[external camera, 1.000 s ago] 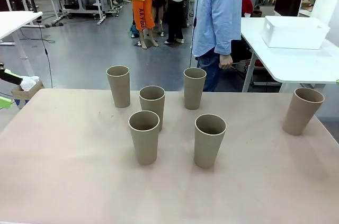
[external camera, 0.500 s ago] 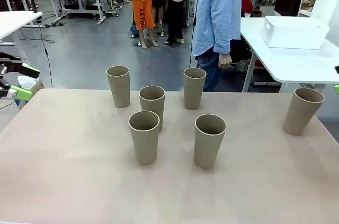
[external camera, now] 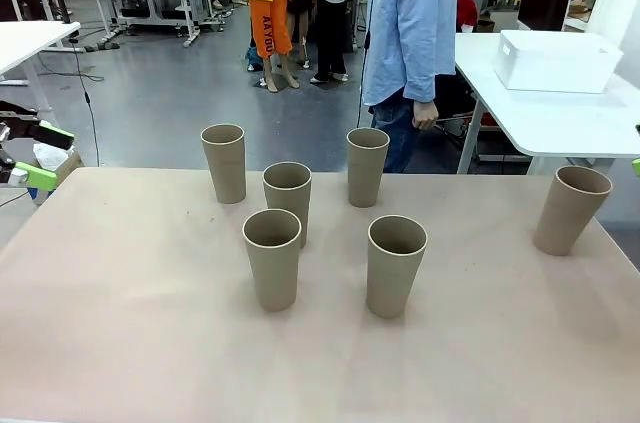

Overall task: Stack the cups and store them in the basket.
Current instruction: Pick up two Reusable plastic cups , one in each hand.

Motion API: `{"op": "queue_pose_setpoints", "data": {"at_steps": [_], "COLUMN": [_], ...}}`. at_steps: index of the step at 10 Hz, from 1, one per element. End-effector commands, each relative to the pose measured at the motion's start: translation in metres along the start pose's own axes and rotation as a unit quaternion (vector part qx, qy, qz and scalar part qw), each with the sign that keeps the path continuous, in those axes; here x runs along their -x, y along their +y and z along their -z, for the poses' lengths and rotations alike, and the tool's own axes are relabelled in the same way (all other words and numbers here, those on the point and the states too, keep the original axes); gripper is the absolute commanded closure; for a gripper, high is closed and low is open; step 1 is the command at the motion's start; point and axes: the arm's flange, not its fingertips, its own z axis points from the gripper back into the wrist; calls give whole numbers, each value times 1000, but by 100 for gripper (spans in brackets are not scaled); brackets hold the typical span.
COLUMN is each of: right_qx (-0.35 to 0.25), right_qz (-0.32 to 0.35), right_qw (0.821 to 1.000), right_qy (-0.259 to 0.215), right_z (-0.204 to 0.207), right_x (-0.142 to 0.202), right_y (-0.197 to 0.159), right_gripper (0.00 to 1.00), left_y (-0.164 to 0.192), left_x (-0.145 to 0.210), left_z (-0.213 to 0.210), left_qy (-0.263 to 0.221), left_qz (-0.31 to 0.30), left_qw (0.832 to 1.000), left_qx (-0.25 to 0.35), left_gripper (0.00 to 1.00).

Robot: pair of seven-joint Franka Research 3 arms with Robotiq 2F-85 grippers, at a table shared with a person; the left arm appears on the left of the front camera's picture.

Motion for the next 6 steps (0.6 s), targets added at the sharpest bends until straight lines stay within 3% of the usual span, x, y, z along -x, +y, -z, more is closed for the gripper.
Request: {"op": "queue_pose_setpoints", "data": {"at_steps": [1,6], "right_qx": [-6,-6], "right_qz": [-5,-5], "right_qw": [1000,1000], "right_qy": [-10,-10], "right_z": [0,0], "right_x": [0,0], "right_y": [-1,-1], "right_gripper": [0,0], "left_y": [1,1], "left_x": [1,1], "left_z": [-2,-2], "left_qy": [-15,-15], "left_qz": [9,9], "left_qw": [1000,1000], "left_qx": [1,1], "left_gripper": [0,0]}}
